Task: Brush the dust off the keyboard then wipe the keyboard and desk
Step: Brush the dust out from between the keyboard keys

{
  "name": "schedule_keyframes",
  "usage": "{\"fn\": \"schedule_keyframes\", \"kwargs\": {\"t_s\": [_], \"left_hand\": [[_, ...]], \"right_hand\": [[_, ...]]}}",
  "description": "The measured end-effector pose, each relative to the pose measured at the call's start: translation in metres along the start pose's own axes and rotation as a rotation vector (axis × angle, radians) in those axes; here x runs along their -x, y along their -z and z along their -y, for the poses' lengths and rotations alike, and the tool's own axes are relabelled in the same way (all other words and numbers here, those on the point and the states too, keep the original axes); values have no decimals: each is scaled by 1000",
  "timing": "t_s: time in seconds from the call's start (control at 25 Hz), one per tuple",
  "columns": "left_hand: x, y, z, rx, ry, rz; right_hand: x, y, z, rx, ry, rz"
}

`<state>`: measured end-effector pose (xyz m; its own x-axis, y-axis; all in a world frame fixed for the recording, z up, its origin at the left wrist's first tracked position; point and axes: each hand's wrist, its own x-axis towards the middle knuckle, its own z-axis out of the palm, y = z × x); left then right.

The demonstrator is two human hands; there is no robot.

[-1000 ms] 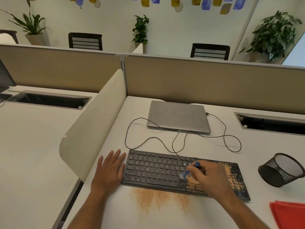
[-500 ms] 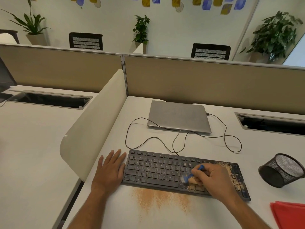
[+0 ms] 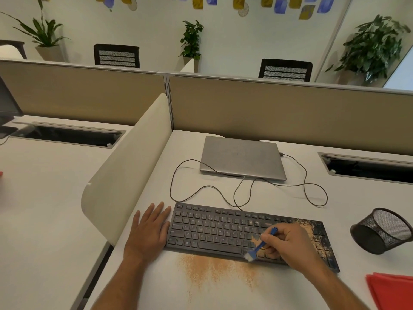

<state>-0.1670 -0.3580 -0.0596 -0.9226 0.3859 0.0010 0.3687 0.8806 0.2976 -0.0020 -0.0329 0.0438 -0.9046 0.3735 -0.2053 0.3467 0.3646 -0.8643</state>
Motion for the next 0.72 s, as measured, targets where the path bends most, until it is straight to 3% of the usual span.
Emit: {"fn": "schedule_keyframes", "kwargs": {"t_s": [0.12,0.28,0.4,0.6,0.72], "left_hand": [[0,0,0,-5,-1,1],[1,1,0,-1,2,-1],[0,2,-1,-4,2,1],[1,2,-1,8,5,0],[1,2,-2,5,4,0]], "right_hand": [[-3,1,-3,-36,-10,-85],[-5,2,-4,-34,-39,-46],[-7,1,-6,-144,-82,-91],[-9,7,-7,-109,-86,-175],[-8,2,-2,-283,-132,-148]]}}
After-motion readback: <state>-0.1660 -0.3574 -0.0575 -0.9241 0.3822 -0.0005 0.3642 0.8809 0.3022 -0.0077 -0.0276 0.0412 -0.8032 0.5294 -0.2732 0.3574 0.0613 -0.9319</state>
